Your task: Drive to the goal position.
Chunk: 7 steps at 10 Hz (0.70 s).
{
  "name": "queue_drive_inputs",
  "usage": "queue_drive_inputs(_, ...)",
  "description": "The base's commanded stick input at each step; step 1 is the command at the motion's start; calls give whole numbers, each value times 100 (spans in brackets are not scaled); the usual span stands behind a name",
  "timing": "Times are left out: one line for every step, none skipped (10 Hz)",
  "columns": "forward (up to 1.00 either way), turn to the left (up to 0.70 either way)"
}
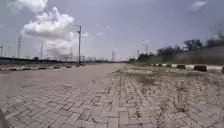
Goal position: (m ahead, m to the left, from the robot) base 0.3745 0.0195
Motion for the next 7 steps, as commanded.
queue_drive_inputs(100, 0)
queue_drive_inputs(100, 0)
queue_drive_inputs(100, 0)
queue_drive_inputs(100, -4)
queue_drive_inputs(100, -15)
queue_drive_inputs(100, -27)
queue_drive_inputs(100, -38)
